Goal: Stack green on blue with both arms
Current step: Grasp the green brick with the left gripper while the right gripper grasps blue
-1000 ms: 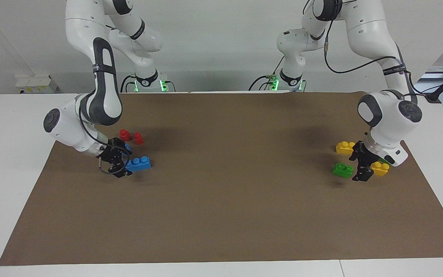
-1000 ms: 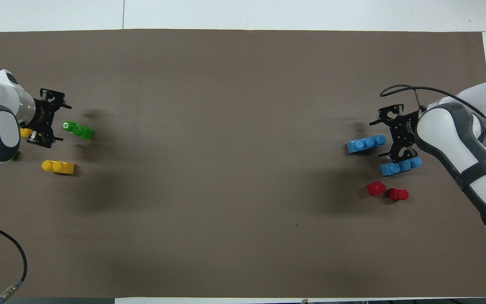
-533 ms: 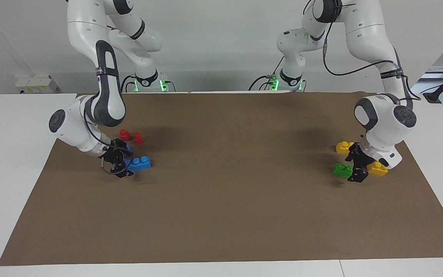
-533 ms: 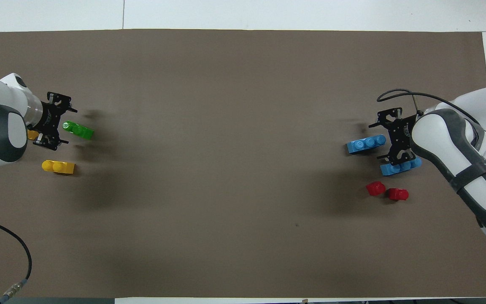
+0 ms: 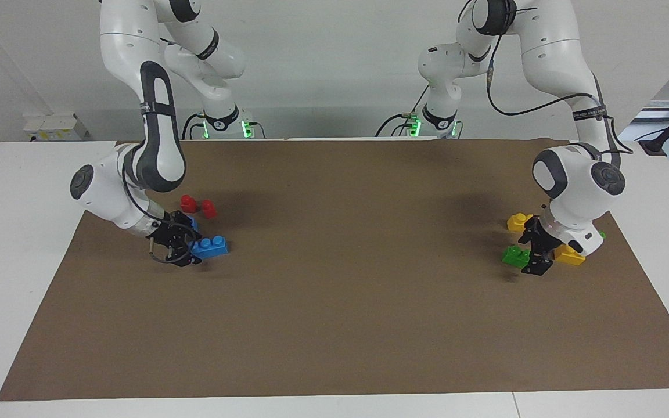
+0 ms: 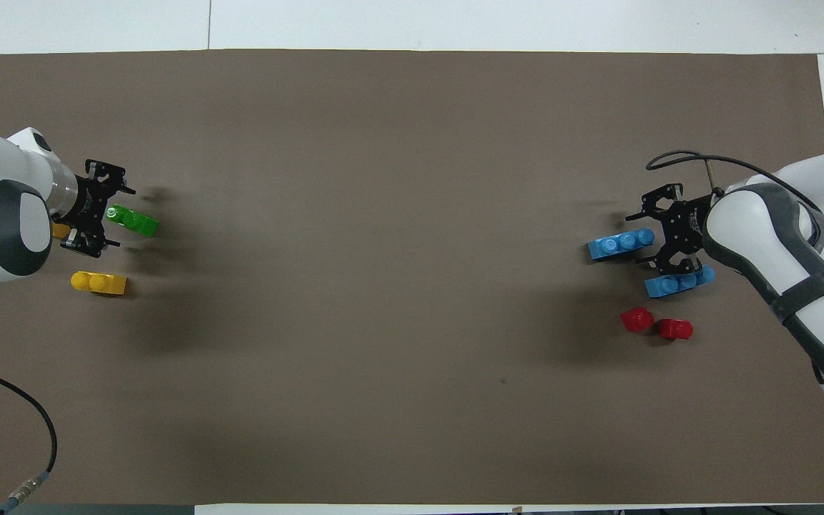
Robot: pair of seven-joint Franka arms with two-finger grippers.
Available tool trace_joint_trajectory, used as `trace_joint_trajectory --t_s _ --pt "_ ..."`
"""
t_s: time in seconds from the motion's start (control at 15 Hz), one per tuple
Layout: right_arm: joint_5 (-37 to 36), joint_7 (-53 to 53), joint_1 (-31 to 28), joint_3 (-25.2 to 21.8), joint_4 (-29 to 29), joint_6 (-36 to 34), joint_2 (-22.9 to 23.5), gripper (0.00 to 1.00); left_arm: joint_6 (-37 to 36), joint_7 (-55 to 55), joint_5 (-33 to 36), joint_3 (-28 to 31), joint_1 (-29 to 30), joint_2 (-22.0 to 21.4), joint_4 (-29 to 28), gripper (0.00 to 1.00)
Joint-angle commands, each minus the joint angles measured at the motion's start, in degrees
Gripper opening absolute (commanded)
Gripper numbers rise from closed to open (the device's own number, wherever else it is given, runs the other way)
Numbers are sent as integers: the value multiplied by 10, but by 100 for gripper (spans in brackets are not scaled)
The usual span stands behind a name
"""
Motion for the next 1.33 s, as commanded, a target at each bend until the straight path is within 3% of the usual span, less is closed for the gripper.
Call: trace_joint_trajectory --t_s 0.0,0.07,0.2,0.27,0.4,0.53,0.6,0.8,0.93,1.07,1.27 --pt "18 -23 -14 3 -16 12 -10 76 12 2 2 2 -2 1 -5 98" --pt "18 -23 -13 3 -16 13 -10 73 13 2 2 2 -3 1 -5 92" --pt "18 -24 -13 3 -16 12 -10 58 14 6 15 2 -3 1 -5 73" --pt "18 -26 -12 3 -16 12 -11 51 14 6 28 1 -2 1 -4 54" --pt "18 -26 -9 3 -15 10 -11 37 14 6 30 1 -2 1 -1 30" --pt "17 -26 -7 4 -9 4 -10 10 14 6 30 2 -3 4 0 0" --pt "17 -27 -8 4 -7 -1 -10 0 14 6 30 2 -5 5 1 0" --pt "17 -46 -7 4 8 -29 -15 0 11 6 30 1 -7 4 3 0" --pt "18 -33 -4 5 63 -95 -15 0 8 5 29 1 -7 4 5 0" --pt "17 12 12 9 122 -153 -17 0 4 1 27 0 -7 -2 10 0" --pt "17 117 60 9 152 -167 -38 0 -14 -1 26 -2 -9 -24 7 0"
